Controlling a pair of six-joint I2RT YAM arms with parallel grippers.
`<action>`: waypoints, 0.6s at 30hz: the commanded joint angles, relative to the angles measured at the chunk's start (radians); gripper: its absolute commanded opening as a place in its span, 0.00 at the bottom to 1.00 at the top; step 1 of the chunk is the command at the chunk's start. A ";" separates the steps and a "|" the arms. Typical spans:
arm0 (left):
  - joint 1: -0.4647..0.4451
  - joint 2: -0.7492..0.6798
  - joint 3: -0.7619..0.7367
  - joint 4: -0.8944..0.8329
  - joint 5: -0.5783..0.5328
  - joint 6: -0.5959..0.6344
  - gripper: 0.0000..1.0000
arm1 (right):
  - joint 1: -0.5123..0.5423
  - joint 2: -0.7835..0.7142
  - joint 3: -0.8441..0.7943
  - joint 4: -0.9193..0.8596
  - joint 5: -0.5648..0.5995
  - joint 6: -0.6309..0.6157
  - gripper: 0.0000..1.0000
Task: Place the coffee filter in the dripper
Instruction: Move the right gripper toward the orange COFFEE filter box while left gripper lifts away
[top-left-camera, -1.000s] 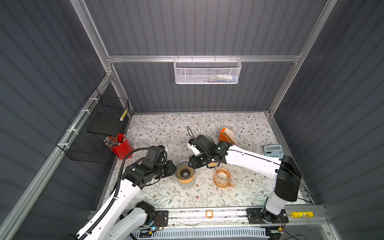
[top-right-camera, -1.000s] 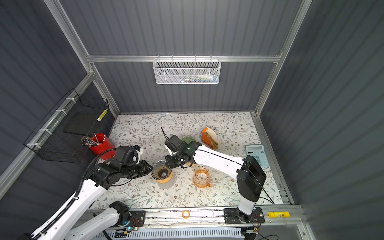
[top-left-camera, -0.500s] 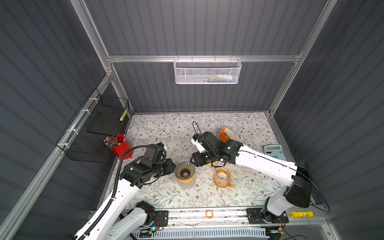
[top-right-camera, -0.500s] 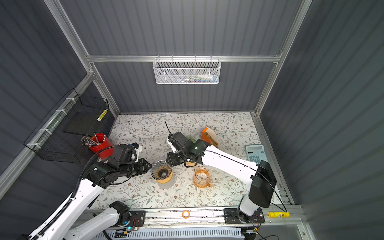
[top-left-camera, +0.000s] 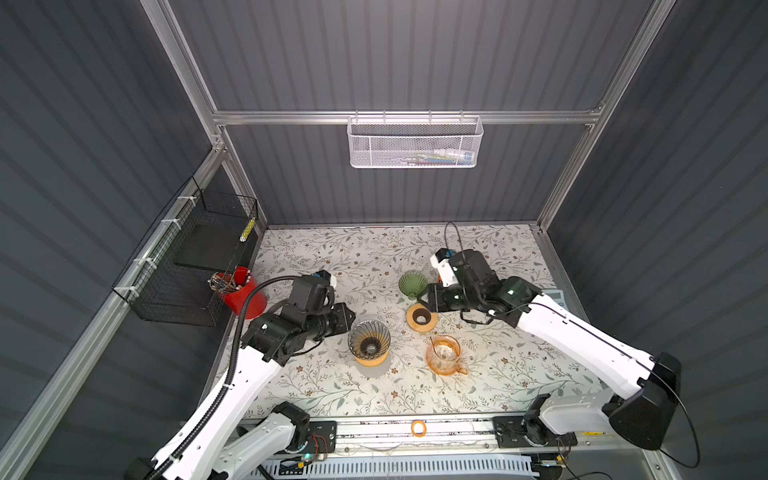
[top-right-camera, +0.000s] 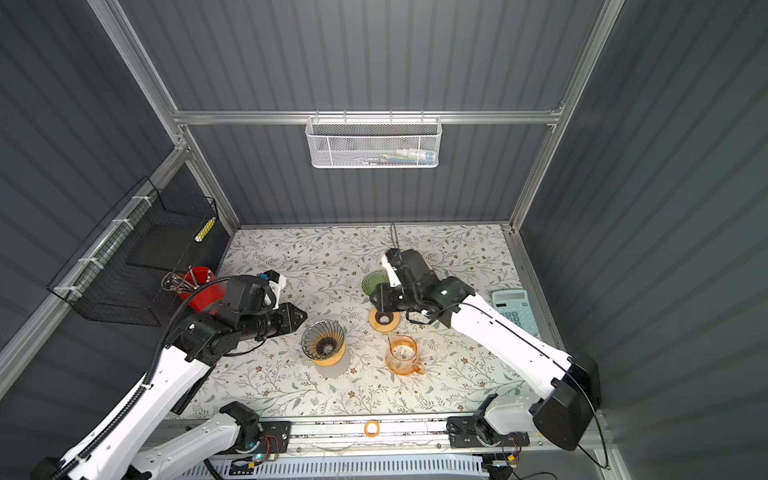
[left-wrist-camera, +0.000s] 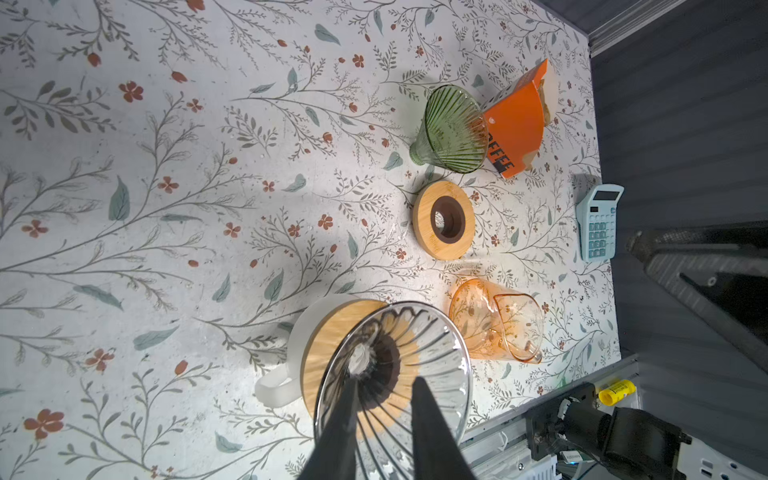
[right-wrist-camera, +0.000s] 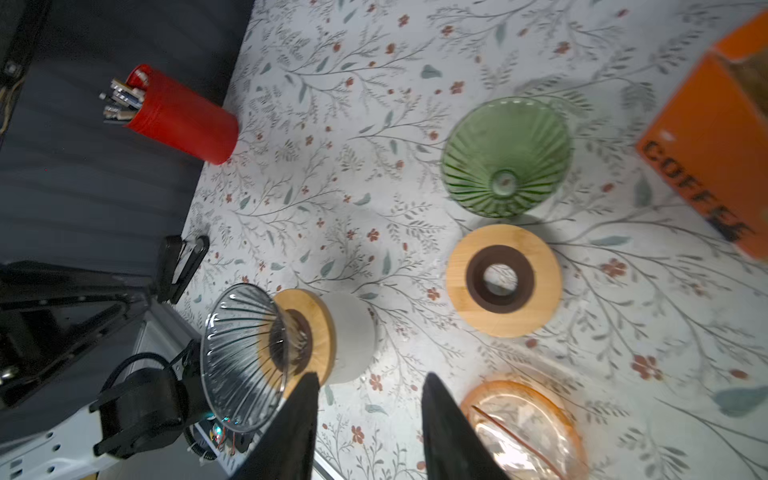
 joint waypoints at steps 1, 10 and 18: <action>-0.006 0.054 0.064 0.060 0.036 0.055 0.24 | -0.074 -0.094 -0.074 0.007 0.011 -0.028 0.41; -0.006 0.115 0.016 0.312 0.069 0.033 0.24 | -0.338 -0.133 -0.265 0.075 -0.052 -0.078 0.22; -0.006 0.161 0.008 0.406 0.097 0.050 0.24 | -0.458 -0.016 -0.332 0.232 -0.088 -0.087 0.13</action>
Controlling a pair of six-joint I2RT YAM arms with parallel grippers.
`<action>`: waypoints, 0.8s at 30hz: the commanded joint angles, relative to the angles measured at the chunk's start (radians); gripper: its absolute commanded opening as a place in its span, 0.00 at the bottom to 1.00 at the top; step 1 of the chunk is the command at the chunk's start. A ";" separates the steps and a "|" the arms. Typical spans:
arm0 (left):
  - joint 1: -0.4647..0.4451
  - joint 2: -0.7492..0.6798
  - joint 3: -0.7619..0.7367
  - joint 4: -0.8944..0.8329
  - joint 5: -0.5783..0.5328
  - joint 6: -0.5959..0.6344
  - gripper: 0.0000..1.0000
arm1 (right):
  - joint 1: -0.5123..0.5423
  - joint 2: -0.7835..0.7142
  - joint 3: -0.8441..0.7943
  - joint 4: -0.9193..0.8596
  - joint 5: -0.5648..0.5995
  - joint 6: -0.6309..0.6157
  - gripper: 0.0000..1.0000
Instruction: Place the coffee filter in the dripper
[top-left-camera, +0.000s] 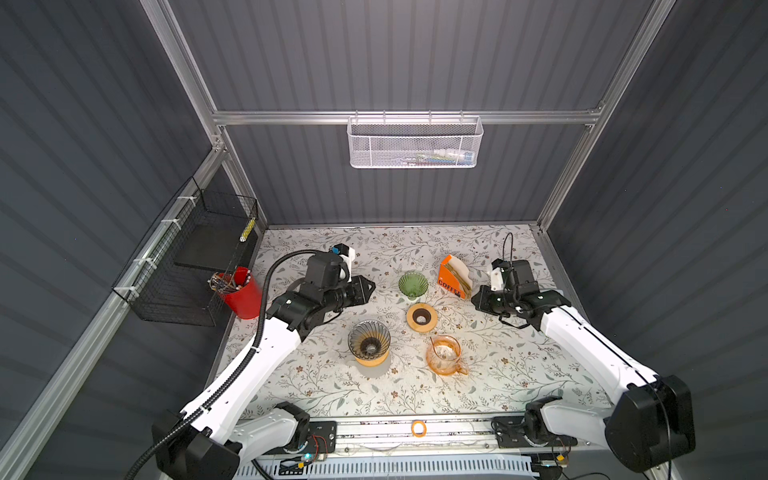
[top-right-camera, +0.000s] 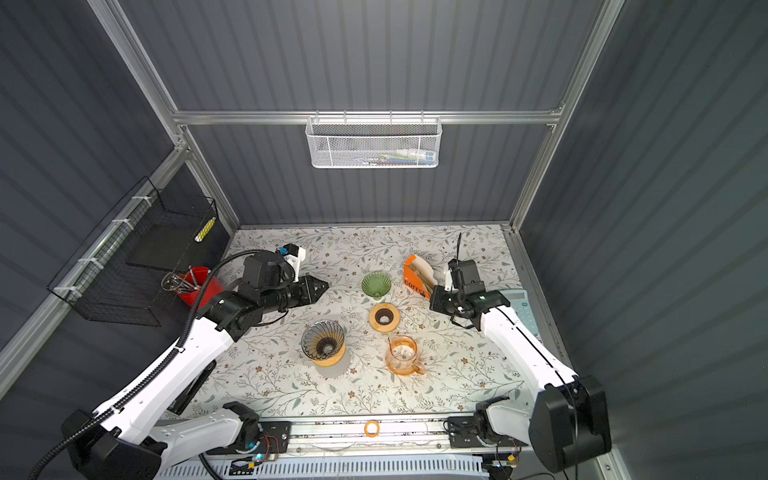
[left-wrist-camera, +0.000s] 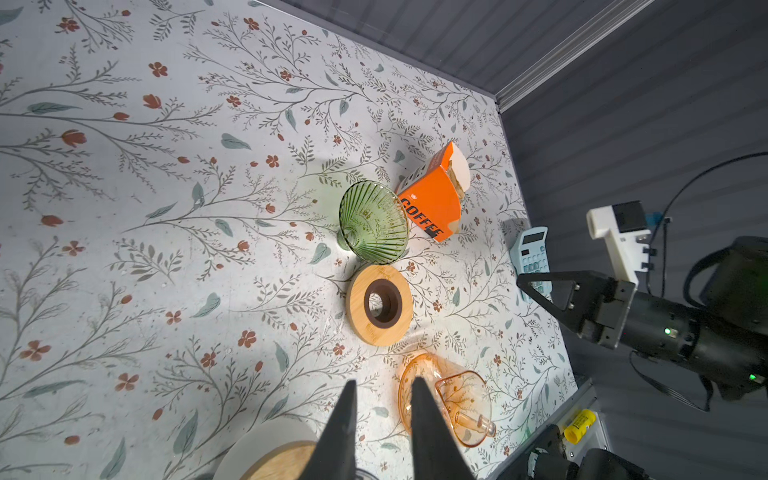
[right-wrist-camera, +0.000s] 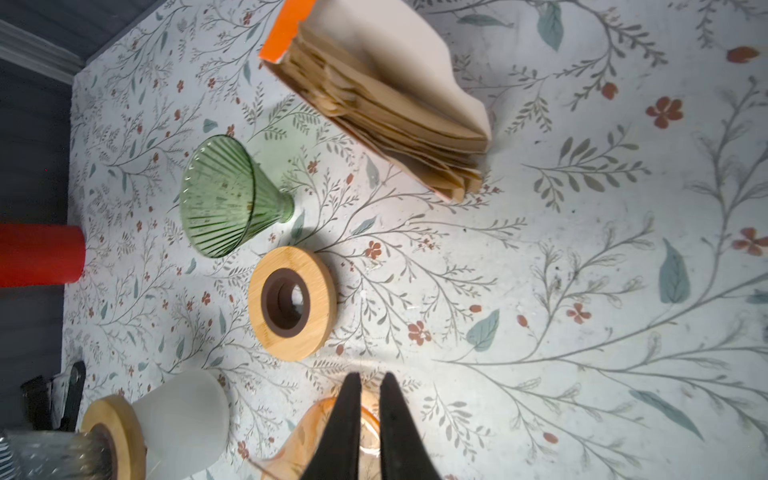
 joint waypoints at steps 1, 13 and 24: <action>-0.006 -0.006 -0.018 0.059 0.019 0.027 0.24 | -0.028 0.044 -0.015 0.110 -0.022 -0.019 0.13; -0.006 0.001 -0.045 0.089 -0.008 0.048 0.24 | -0.087 0.279 0.058 0.206 -0.005 -0.040 0.12; 0.004 0.046 -0.046 0.099 0.019 0.038 0.24 | -0.106 0.391 0.107 0.245 0.002 -0.043 0.15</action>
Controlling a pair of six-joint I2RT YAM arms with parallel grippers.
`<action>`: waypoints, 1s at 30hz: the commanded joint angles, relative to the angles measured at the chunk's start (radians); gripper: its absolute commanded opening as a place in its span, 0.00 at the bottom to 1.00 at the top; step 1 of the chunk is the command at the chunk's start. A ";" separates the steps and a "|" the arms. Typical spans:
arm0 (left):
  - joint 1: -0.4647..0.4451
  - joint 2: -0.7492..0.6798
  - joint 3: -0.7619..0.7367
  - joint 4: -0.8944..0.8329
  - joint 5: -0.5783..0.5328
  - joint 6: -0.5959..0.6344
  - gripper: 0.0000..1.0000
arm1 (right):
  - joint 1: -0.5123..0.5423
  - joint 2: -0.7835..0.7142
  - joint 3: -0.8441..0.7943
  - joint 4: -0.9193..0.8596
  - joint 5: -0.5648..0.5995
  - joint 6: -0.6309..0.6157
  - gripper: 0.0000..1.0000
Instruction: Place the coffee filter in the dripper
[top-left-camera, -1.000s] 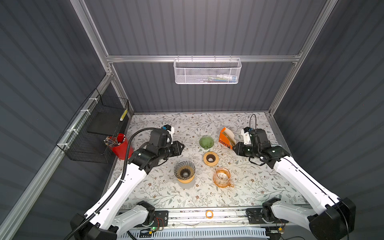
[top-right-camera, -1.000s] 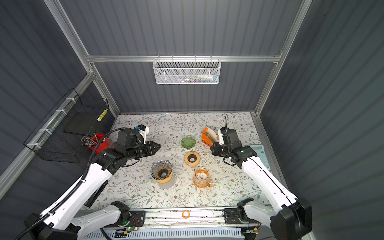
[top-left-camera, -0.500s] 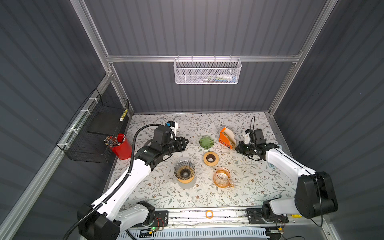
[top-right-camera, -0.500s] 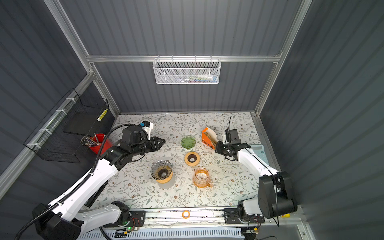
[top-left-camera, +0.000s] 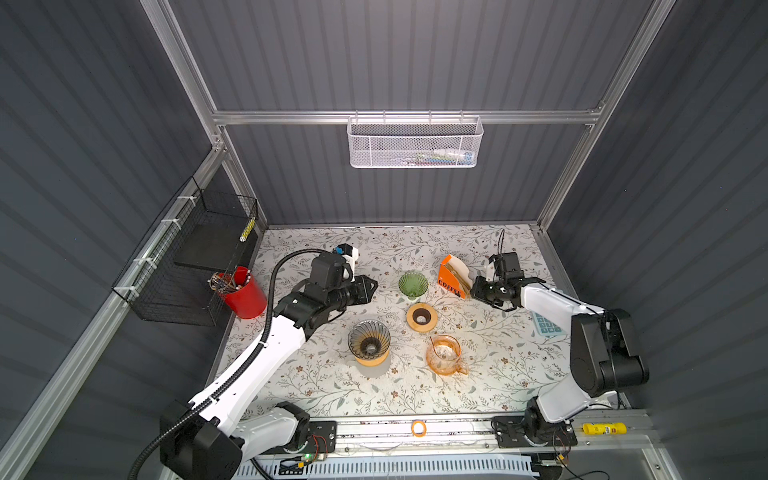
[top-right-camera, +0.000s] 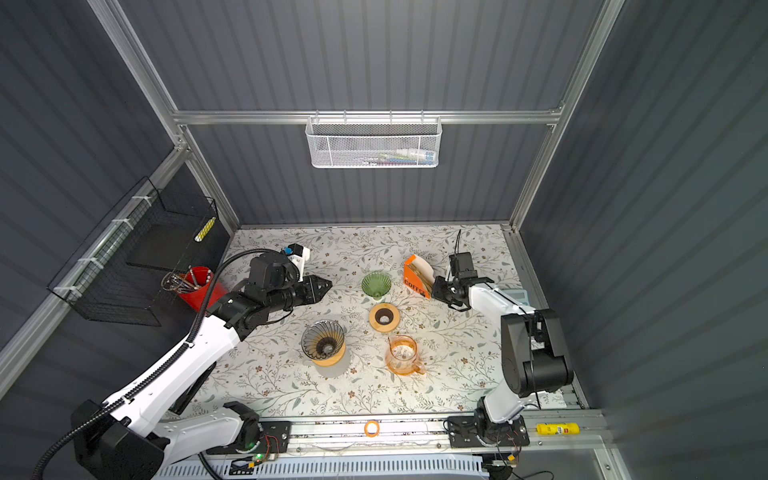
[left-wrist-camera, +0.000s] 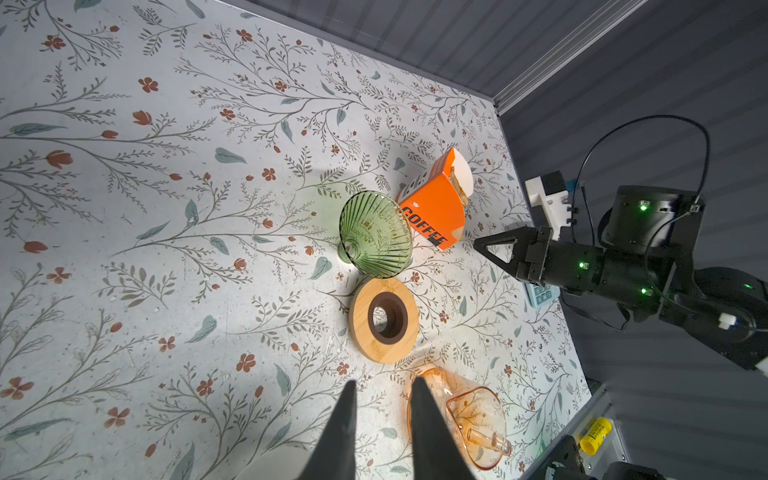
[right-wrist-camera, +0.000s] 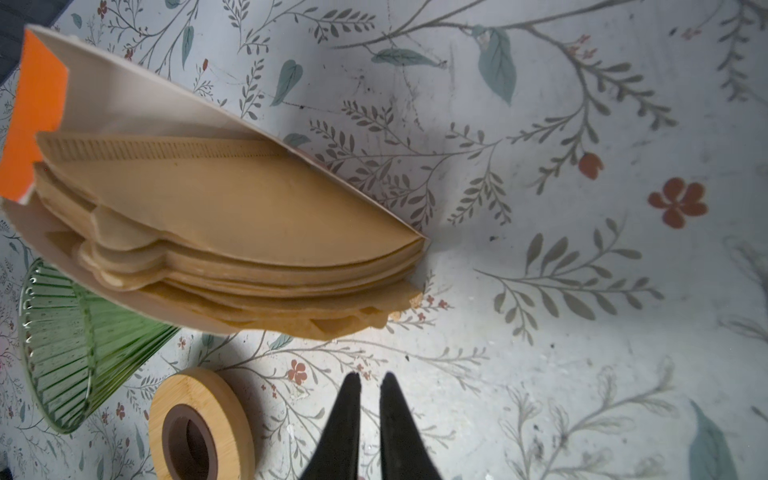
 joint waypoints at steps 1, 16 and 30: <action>0.004 0.018 -0.002 0.024 0.028 0.011 0.24 | -0.008 0.029 0.034 0.020 -0.001 -0.014 0.15; 0.009 0.021 -0.021 0.031 0.032 -0.003 0.24 | -0.008 0.096 0.070 0.034 -0.044 -0.015 0.19; 0.009 0.018 -0.030 0.030 0.035 -0.012 0.24 | -0.008 0.107 0.072 0.036 -0.056 -0.018 0.20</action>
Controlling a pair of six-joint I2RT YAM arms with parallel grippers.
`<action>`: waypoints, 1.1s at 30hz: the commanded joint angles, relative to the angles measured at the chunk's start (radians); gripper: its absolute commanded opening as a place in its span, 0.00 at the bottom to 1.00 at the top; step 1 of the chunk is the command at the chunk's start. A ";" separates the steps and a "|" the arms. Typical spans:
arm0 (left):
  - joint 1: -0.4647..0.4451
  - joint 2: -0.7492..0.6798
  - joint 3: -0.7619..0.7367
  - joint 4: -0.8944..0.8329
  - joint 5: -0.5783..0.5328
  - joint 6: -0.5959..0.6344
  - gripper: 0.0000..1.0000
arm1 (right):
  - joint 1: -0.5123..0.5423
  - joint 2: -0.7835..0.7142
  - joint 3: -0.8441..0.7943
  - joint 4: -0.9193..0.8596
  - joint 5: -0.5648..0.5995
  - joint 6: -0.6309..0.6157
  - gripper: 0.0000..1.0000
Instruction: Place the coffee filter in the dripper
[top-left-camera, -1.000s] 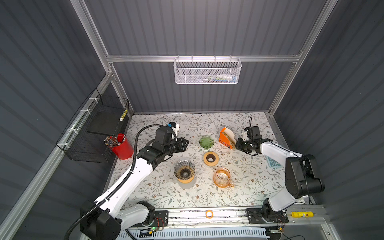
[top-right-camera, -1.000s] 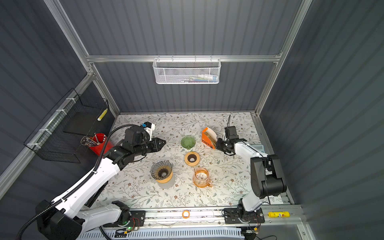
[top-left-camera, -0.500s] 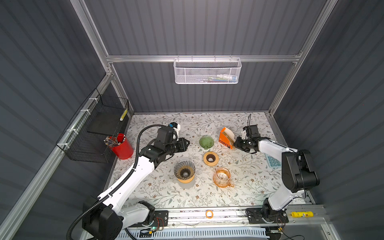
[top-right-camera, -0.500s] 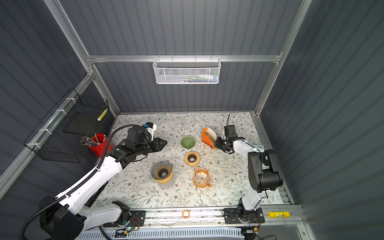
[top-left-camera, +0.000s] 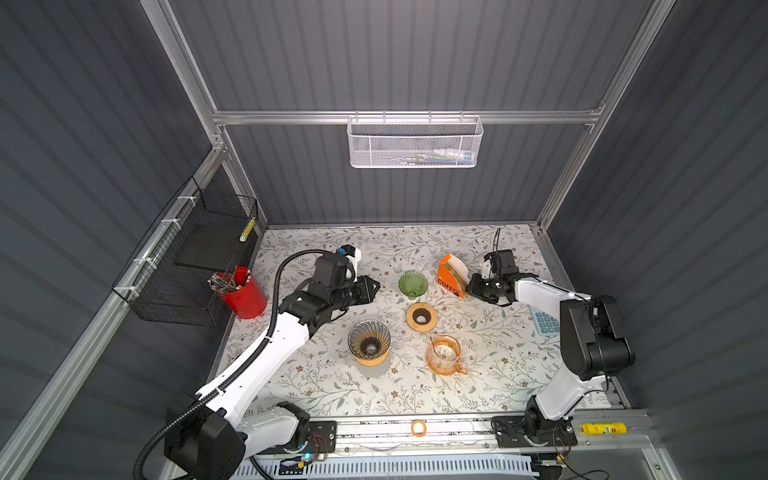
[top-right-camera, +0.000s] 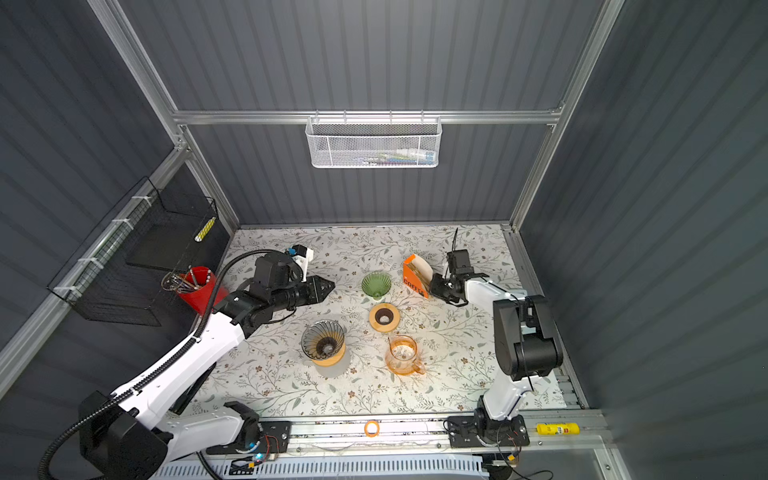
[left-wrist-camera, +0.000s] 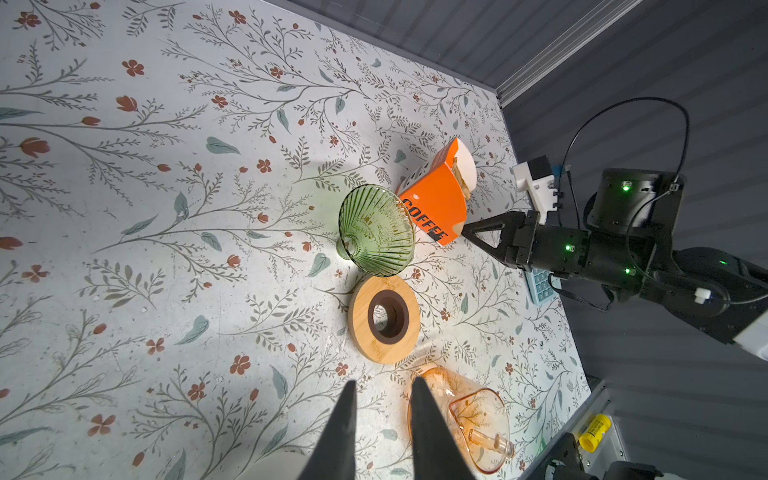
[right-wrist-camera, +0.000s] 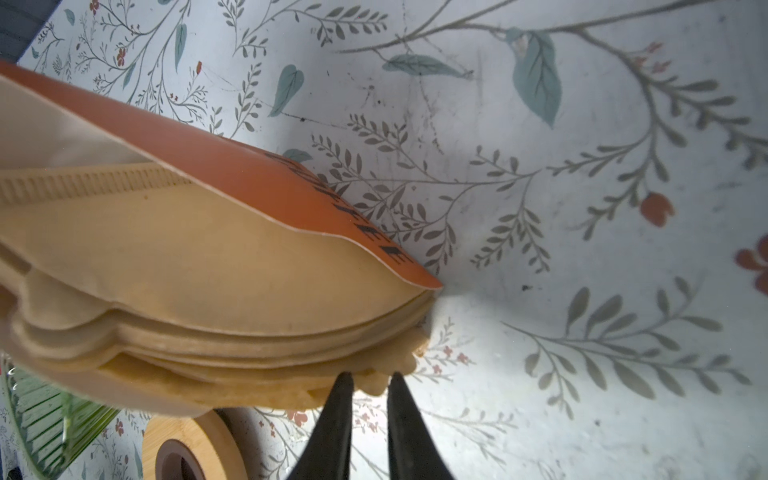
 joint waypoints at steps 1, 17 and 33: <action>0.006 -0.007 -0.017 -0.001 0.017 -0.009 0.24 | -0.003 0.000 0.013 0.005 -0.012 -0.009 0.20; 0.006 -0.024 -0.034 -0.008 0.007 -0.014 0.24 | -0.002 -0.040 -0.029 -0.008 0.003 -0.050 0.18; 0.006 -0.039 -0.038 -0.009 -0.001 -0.034 0.24 | -0.002 -0.018 -0.034 0.021 -0.003 -0.089 0.14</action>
